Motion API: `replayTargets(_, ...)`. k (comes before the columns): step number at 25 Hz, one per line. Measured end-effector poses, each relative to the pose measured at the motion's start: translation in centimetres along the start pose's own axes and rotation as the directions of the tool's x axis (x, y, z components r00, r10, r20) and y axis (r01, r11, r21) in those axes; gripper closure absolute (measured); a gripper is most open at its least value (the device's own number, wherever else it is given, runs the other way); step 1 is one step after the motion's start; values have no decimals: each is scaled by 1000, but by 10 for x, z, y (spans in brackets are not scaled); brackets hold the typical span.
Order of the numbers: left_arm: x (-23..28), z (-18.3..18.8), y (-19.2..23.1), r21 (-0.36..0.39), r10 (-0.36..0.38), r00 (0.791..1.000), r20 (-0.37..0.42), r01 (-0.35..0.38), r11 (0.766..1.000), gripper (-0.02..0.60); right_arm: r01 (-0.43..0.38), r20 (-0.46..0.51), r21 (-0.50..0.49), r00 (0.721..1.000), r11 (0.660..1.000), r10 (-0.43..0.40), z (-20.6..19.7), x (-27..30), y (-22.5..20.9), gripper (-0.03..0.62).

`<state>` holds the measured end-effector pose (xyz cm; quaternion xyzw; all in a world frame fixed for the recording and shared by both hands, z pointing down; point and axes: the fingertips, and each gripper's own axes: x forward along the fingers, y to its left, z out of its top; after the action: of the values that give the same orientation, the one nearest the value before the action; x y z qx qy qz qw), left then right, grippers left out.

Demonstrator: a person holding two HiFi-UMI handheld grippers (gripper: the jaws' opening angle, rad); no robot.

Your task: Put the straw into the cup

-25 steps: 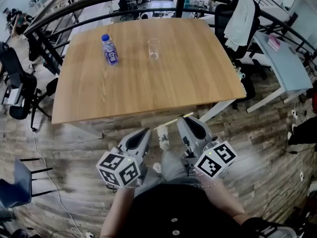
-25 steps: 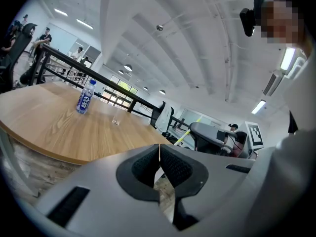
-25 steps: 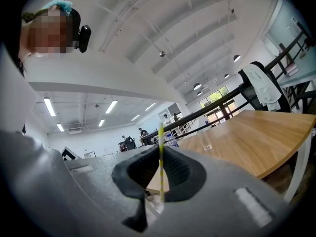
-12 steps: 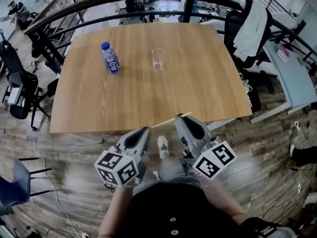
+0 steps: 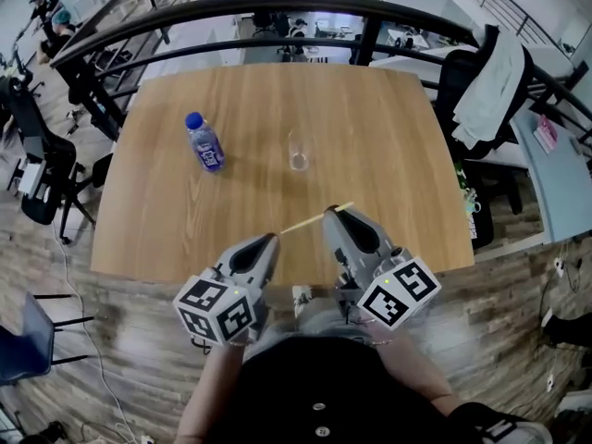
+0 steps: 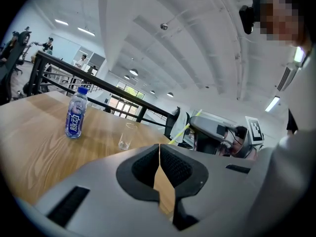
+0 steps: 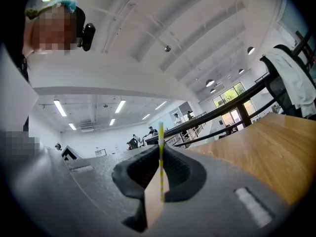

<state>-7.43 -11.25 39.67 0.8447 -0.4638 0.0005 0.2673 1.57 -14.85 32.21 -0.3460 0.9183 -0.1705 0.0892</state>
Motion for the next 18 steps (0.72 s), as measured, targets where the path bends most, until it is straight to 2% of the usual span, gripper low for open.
replayTargets(8,50,35,18,3,32,999,26,-32,999,558,-35,-7,-2,999,999,35,24,36,-46,574)
replayTargets(14,81,34,23,-12,42,999,15,-42,999,558,-34,-7,11,999,999,34,28,47,-79,574)
replayTargets(18,85,34,27,-29,55,998,7,-55,998,558,-47,-15,18,999,999,47,26,53,-85,574)
